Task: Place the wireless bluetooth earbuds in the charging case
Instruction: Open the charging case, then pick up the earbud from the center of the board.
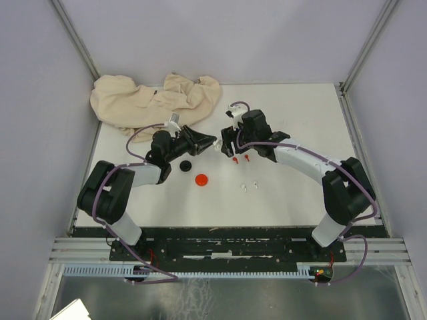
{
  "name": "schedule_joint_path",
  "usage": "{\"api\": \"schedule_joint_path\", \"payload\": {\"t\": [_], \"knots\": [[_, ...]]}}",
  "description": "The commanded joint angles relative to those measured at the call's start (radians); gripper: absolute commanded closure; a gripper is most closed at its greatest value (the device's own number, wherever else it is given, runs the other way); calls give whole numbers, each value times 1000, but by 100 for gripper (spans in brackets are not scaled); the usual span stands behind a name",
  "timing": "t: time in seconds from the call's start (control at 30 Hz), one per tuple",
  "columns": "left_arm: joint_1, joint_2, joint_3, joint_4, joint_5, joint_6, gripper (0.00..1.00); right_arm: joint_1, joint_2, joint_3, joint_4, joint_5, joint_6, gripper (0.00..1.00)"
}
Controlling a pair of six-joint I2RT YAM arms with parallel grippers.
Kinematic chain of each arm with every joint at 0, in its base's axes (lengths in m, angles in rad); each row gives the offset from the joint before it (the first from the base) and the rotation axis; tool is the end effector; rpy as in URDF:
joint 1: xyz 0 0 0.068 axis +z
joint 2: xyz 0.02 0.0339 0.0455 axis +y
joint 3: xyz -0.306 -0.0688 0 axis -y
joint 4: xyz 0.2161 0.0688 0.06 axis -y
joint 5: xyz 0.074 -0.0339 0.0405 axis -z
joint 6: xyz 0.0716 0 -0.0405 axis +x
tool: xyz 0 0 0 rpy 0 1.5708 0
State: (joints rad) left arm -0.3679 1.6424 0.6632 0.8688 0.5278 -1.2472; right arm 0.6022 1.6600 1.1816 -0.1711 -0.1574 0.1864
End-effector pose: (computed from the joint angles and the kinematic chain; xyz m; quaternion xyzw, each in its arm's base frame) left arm 0.3110 -0.1585 0.2578 -0.1487 0.7249 -0.5996 0.3047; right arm 0.3084 0.2256 0.2845 -0.2185 0.8665 0.2353 0.3821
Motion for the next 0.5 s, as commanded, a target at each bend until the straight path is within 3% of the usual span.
{"api": "schedule_joint_path", "payload": {"t": [0.0,0.23,0.47], "knots": [[-9,9,20,129,27,-55,97,5,9,30,81,-2,19,26],[33,-8,-23,164,-32,-99,97,6,-62,-26,67,62,12,26],[82,-16,-65,254,-54,-151,97,15,-112,-48,-129,113,4,31]]}}
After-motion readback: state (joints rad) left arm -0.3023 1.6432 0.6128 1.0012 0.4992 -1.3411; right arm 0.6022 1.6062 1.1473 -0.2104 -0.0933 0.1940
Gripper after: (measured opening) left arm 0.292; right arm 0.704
